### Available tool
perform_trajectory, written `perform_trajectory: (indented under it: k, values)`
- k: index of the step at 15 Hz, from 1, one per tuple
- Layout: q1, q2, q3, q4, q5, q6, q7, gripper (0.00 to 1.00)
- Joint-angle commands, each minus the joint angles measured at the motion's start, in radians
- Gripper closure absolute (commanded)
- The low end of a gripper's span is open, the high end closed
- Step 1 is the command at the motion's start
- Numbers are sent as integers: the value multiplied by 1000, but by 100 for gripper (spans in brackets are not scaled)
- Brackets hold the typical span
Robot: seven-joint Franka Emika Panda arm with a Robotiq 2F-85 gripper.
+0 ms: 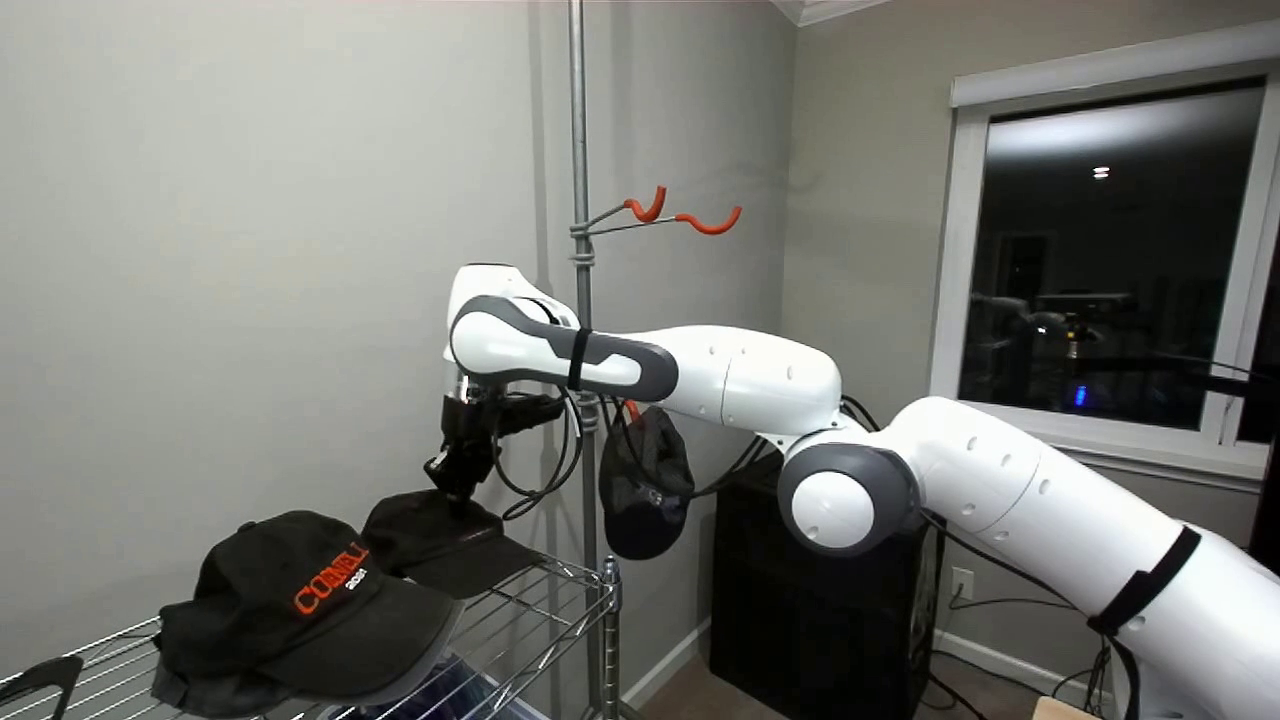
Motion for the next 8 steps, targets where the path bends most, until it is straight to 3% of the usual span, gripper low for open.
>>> perform_trajectory:
  k: [1,8]
  values:
    - [-3,-34,-2,-5,17,5,29,99]
    - [16,-94,-26,-6,-13,-30,21,99]
